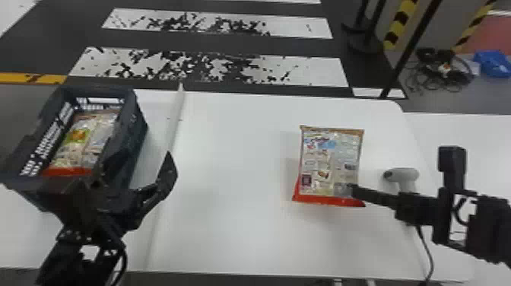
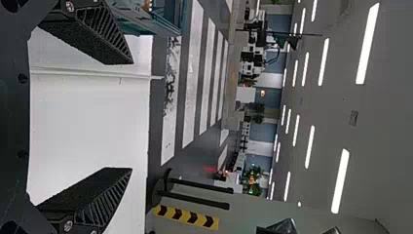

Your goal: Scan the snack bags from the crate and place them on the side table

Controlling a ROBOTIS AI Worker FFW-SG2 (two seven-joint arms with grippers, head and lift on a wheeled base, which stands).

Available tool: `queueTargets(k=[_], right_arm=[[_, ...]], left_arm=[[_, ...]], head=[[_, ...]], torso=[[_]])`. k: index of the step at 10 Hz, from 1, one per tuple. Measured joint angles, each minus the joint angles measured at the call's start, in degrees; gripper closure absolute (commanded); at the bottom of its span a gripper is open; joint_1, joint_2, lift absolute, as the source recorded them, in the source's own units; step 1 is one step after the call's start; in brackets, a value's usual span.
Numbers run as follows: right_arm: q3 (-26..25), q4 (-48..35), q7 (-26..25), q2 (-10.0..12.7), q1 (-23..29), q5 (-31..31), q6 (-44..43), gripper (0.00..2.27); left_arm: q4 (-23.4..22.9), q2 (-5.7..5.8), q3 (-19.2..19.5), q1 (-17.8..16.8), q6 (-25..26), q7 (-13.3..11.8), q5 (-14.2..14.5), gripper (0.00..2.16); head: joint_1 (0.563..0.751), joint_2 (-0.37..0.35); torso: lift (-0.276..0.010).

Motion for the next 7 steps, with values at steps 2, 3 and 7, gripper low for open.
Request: queueTargets(k=[2,3,7], right_arm=[[-7.9,-2.3,-0.5,0.0,-0.2,-4.7,2.6,2.25],[-11.9,-2.5,-1.7,-0.2,-0.6,-6.8,3.3,2.25],[-23.9,1.4,-7.7,-0.4,-1.6,-12.4,-0.4,2.25]], left_arm=[[-0.2,0.0,-0.1,0.0,0.1,0.0,0.0,0.1],[-0.3,0.03,-0.1,0.0,0.1,0.0,0.0,0.1],[-0.7,0.17,-0.2,0.1,0.4,0.0,0.0,0.1]], head=[[0.695,-0.123],[0.695,-0.162],[0.695,-0.294]], torso=[[-0.081],[-0.081],[-0.081]])
